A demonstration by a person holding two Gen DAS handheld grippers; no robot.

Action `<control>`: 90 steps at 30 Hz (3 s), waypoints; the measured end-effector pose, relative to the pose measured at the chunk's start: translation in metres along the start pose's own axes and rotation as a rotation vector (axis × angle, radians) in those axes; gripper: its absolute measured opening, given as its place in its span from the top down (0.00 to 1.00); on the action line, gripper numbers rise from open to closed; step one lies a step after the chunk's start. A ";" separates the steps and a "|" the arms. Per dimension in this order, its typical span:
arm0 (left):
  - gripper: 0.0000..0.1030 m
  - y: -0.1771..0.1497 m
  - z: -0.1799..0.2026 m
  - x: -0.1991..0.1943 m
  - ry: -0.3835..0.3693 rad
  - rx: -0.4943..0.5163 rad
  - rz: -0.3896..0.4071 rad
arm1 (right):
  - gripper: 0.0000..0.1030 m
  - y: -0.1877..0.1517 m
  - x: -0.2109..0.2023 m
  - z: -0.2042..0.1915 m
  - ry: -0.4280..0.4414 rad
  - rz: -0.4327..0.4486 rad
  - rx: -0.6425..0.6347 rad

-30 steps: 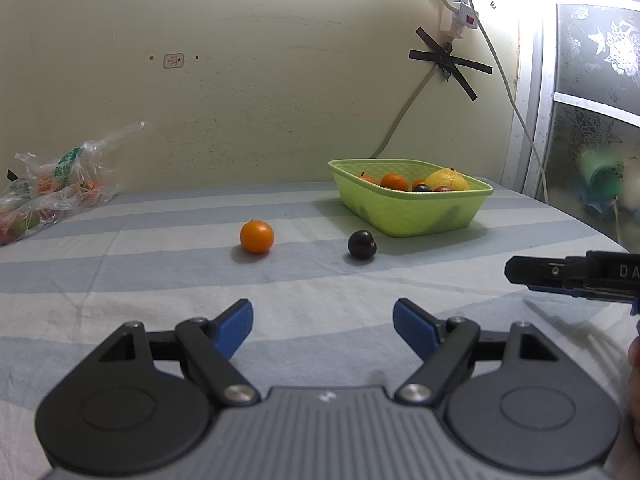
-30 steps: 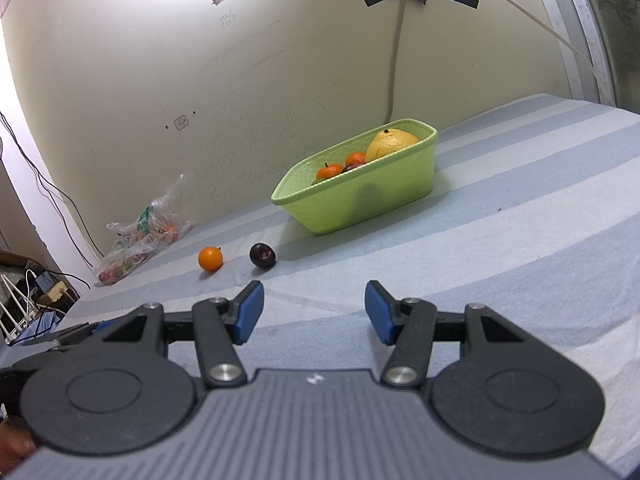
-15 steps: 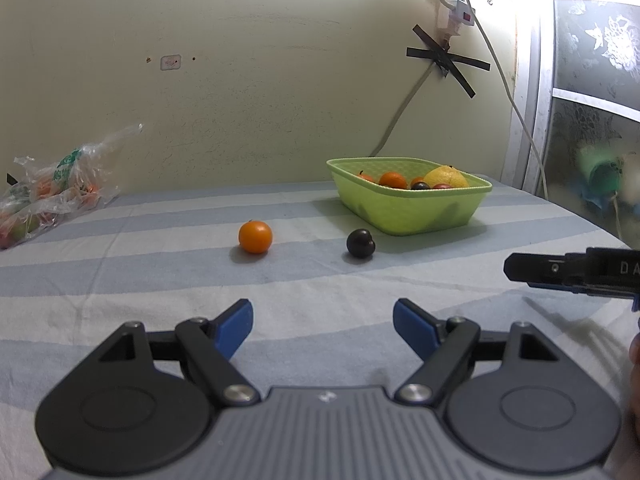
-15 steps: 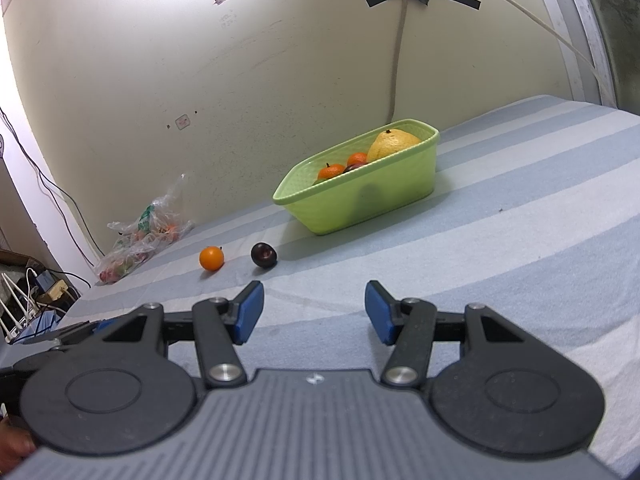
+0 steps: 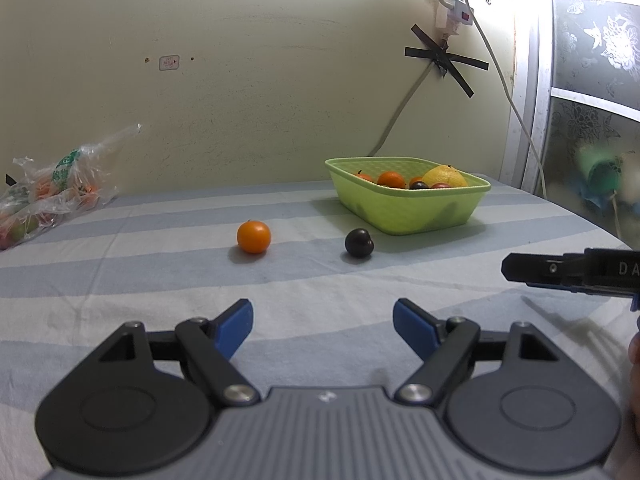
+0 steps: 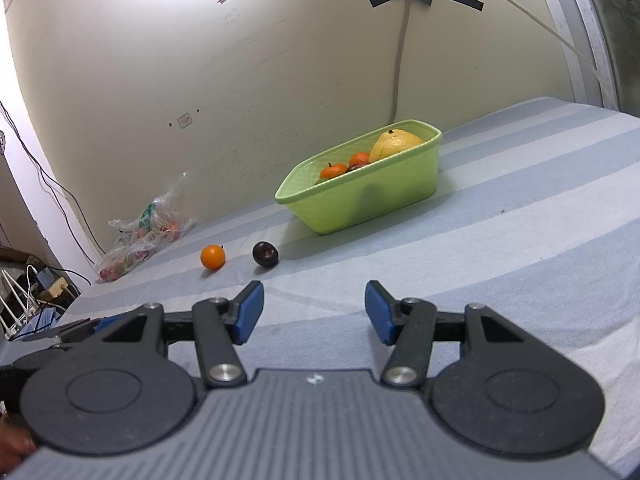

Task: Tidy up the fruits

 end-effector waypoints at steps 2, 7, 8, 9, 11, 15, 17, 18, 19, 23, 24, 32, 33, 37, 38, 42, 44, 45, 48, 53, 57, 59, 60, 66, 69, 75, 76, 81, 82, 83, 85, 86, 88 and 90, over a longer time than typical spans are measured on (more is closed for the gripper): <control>0.23 0.000 -0.001 0.000 0.000 0.000 0.000 | 0.43 0.000 0.000 0.000 0.000 0.000 -0.001; 0.23 0.000 -0.001 0.000 0.000 0.000 0.001 | 0.43 0.000 0.000 0.000 0.000 -0.001 -0.003; 0.23 0.000 -0.001 0.000 0.000 0.000 0.001 | 0.43 0.000 0.001 0.000 0.001 -0.002 -0.005; 0.23 0.000 0.000 0.000 -0.001 0.000 0.000 | 0.43 0.001 0.001 0.001 0.001 -0.003 -0.006; 0.23 0.000 0.000 0.000 -0.003 -0.003 -0.002 | 0.43 0.001 0.001 0.001 0.002 -0.005 -0.009; 0.23 -0.001 -0.001 0.001 -0.020 -0.022 -0.012 | 0.43 0.001 0.002 0.000 -0.001 -0.012 -0.025; 0.23 0.000 -0.003 0.003 -0.035 -0.033 -0.020 | 0.43 0.000 0.003 -0.003 -0.003 -0.017 -0.045; 0.23 0.000 -0.003 0.003 -0.042 -0.039 -0.022 | 0.43 -0.001 0.003 -0.005 -0.003 -0.016 -0.059; 0.23 0.002 -0.005 0.003 -0.048 -0.045 -0.021 | 0.43 -0.001 0.004 -0.007 -0.003 -0.016 -0.073; 0.23 0.012 -0.019 0.007 -0.047 -0.074 -0.003 | 0.43 -0.003 0.010 -0.017 0.025 -0.035 -0.120; 0.24 0.016 -0.024 0.010 -0.044 -0.087 -0.004 | 0.43 -0.003 0.014 -0.020 0.037 -0.044 -0.133; 0.26 0.040 -0.067 0.070 -0.012 -0.159 -0.060 | 0.43 0.001 0.070 -0.041 0.093 -0.129 -0.257; 0.26 0.040 -0.069 0.079 -0.012 -0.166 -0.071 | 0.43 0.001 0.080 -0.042 0.095 -0.148 -0.274; 0.36 0.040 -0.067 0.109 -0.028 -0.164 -0.104 | 0.43 -0.004 0.106 -0.045 0.102 -0.199 -0.342; 0.40 0.039 -0.065 0.116 -0.032 -0.157 -0.116 | 0.43 -0.005 0.111 -0.046 0.103 -0.210 -0.358; 0.48 0.029 -0.066 0.128 -0.027 -0.172 -0.150 | 0.43 -0.009 0.125 -0.048 0.115 -0.233 -0.381; 0.56 0.029 -0.065 0.127 -0.029 -0.170 -0.144 | 0.44 -0.010 0.130 -0.049 0.118 -0.233 -0.400; 0.58 0.028 -0.065 0.128 -0.027 -0.164 -0.145 | 0.44 -0.011 0.134 -0.050 0.116 -0.238 -0.405; 0.70 0.027 -0.066 0.127 -0.021 -0.163 -0.146 | 0.60 -0.012 0.137 -0.050 0.117 -0.246 -0.417; 0.70 0.037 -0.053 0.112 -0.071 -0.184 -0.123 | 0.75 -0.012 0.126 -0.050 0.128 -0.223 -0.410; 0.70 0.071 -0.030 0.102 -0.165 -0.210 -0.044 | 0.75 0.009 0.101 -0.055 0.156 -0.103 -0.420; 0.70 0.088 -0.017 0.106 -0.194 -0.205 -0.023 | 0.75 0.027 0.094 -0.052 0.130 -0.016 -0.450; 0.69 0.094 -0.010 0.110 -0.208 -0.200 -0.017 | 0.75 0.034 0.094 -0.048 0.112 0.018 -0.463; 0.69 0.108 0.023 0.158 -0.261 -0.205 -0.044 | 0.75 0.054 0.126 -0.007 0.000 0.068 -0.459; 0.69 0.099 0.029 0.184 -0.250 -0.235 -0.097 | 0.74 0.055 0.141 0.006 -0.016 0.075 -0.434; 0.69 0.093 0.026 0.201 -0.225 -0.297 -0.128 | 0.55 0.062 0.137 0.021 -0.038 0.117 -0.413; 0.68 0.095 0.025 0.200 -0.222 -0.303 -0.126 | 0.55 0.066 0.134 0.023 -0.036 0.127 -0.391; 0.64 0.106 0.025 0.180 -0.225 -0.292 -0.099 | 0.55 0.085 0.116 0.036 -0.064 0.170 -0.253; 0.62 0.108 0.027 0.177 -0.235 -0.291 -0.101 | 0.55 0.088 0.111 0.039 -0.068 0.176 -0.217; 0.61 0.109 0.030 0.175 -0.247 -0.290 -0.106 | 0.55 0.090 0.106 0.040 -0.071 0.180 -0.190; 0.61 0.112 0.035 0.170 -0.248 -0.280 -0.105 | 0.55 0.092 0.094 0.043 -0.087 0.191 -0.148; 0.61 0.115 0.035 0.166 -0.241 -0.275 -0.099 | 0.55 0.090 0.086 0.044 -0.094 0.194 -0.130; 0.61 0.122 0.036 0.154 -0.248 -0.288 -0.077 | 0.55 0.083 0.068 0.046 -0.105 0.191 -0.093; 0.61 0.128 0.035 0.136 -0.255 -0.293 -0.045 | 0.55 0.075 0.051 0.048 -0.113 0.184 -0.058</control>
Point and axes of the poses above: each gripper's, at about its wrist camera, not at the fingertips, and x roughly the way its jaws point, z to its right, y to its top, the point moved 9 cm from there along x, roughly the way its jaws point, and after that the axes turned 10 degrees about z, right-handed, at the moved point
